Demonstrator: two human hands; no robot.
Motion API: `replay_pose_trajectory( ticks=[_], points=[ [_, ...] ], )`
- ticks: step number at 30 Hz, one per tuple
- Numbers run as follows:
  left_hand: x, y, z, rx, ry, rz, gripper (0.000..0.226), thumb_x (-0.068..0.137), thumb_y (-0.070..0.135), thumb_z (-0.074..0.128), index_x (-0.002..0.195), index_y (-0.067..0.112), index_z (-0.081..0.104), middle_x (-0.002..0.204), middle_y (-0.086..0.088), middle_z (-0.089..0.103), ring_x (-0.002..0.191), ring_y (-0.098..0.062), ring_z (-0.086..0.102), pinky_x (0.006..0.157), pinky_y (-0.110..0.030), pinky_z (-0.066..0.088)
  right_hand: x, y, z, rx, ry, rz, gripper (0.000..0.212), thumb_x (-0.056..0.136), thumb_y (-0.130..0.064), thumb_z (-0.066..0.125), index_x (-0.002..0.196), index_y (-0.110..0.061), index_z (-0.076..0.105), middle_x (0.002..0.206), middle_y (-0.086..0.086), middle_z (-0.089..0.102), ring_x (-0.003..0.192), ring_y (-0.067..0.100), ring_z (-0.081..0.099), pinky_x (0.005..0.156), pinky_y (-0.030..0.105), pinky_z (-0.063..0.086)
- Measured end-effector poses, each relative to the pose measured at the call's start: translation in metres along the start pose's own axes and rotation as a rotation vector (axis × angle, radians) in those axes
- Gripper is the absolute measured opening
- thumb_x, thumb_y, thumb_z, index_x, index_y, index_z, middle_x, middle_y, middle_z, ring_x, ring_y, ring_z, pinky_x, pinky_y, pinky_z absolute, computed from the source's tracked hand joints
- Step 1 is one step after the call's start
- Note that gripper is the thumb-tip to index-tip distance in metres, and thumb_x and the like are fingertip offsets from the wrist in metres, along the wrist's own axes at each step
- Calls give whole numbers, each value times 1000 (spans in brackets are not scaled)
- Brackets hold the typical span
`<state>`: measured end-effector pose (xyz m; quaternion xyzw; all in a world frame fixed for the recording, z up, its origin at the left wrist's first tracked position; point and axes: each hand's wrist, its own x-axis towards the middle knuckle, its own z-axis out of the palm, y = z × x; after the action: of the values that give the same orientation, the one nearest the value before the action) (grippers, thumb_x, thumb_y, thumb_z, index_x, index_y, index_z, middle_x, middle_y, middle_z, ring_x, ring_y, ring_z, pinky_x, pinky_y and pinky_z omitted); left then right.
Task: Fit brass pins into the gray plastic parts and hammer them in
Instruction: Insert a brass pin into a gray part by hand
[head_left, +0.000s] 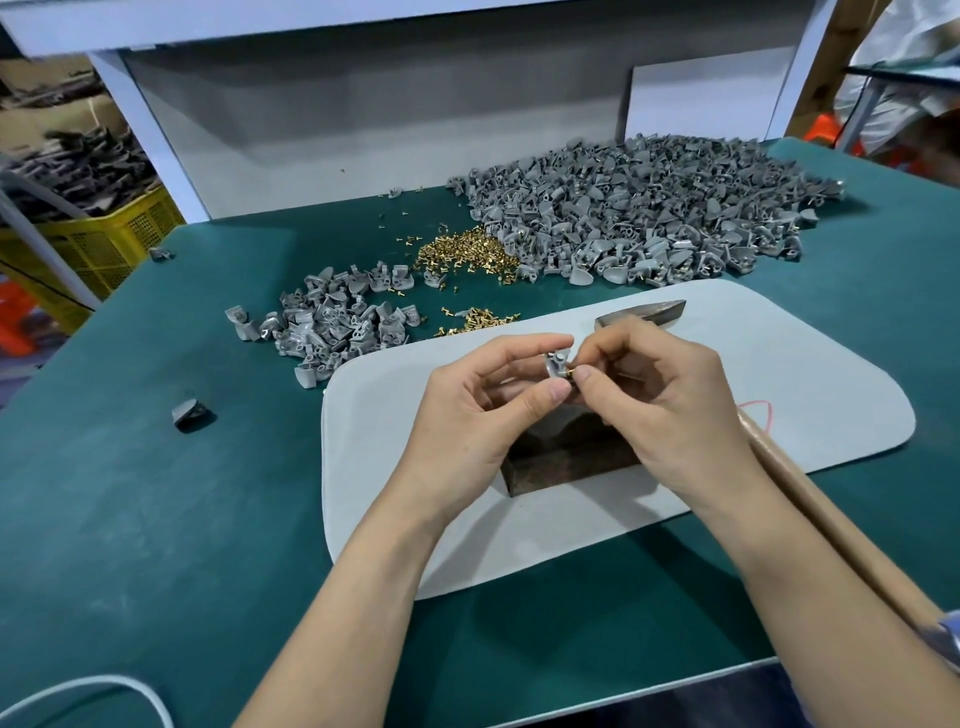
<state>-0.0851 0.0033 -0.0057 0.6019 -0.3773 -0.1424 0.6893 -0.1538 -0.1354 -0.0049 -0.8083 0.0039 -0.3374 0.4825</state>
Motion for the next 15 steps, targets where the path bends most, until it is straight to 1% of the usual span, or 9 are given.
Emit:
replay_pose_trajectory(
  ticks=[5,7,9,10,11,13,14,15],
  points=[
    [-1,-1,0,-19,27,-33,27,81,-1,65,100,18,67,71,15,64,68,2,61,70,-11,48,1,0,1,-15,-20,37,3,73,-19,63,70,-19,61,67,-17,58,60,13,56,76,37,43],
    [-1,-1,1,-32,35,-45,26,79,0,66,99,17,68,73,11,66,68,0,63,70,-11,48,1,0,0,-14,-29,51,3,72,-20,63,69,-19,61,67,-19,57,59,13,56,77,37,43],
    [-1,-1,2,-48,32,-54,26,80,-4,64,100,14,67,75,9,70,69,-1,67,69,-10,49,1,0,0,-26,-31,54,3,71,-20,63,69,-19,62,67,-20,57,60,14,56,76,35,43],
    [-1,0,2,-48,29,-57,27,81,-5,64,100,13,66,75,10,71,69,-2,67,69,-10,49,1,0,-1,-32,-31,52,3,71,-20,63,68,-19,62,67,-21,57,59,12,56,75,32,44],
    [-1,0,2,-44,25,-56,27,81,-5,64,101,13,66,74,11,71,69,-1,67,68,-10,49,1,0,-1,-34,-30,49,3,71,-20,63,68,-20,62,67,-22,57,59,8,54,72,27,44],
    [-1,0,2,-24,19,-52,27,80,-3,65,102,13,66,71,15,69,68,1,66,69,-10,48,1,-1,-1,-41,-22,39,6,71,-18,62,66,-22,62,66,-23,58,61,0,52,62,13,41],
    [-1,0,2,-14,19,-51,27,80,-1,66,102,14,66,70,16,67,68,2,65,70,-10,48,1,-2,-1,-56,-16,34,7,71,-17,63,66,-23,63,65,-23,58,62,-3,51,60,9,38],
    [-1,0,2,-4,19,-53,28,78,1,67,103,15,66,69,17,66,68,2,64,70,-10,47,1,-2,-1,-73,-9,34,8,71,-17,63,66,-23,63,63,-23,58,63,-5,51,61,8,37]
  ],
)
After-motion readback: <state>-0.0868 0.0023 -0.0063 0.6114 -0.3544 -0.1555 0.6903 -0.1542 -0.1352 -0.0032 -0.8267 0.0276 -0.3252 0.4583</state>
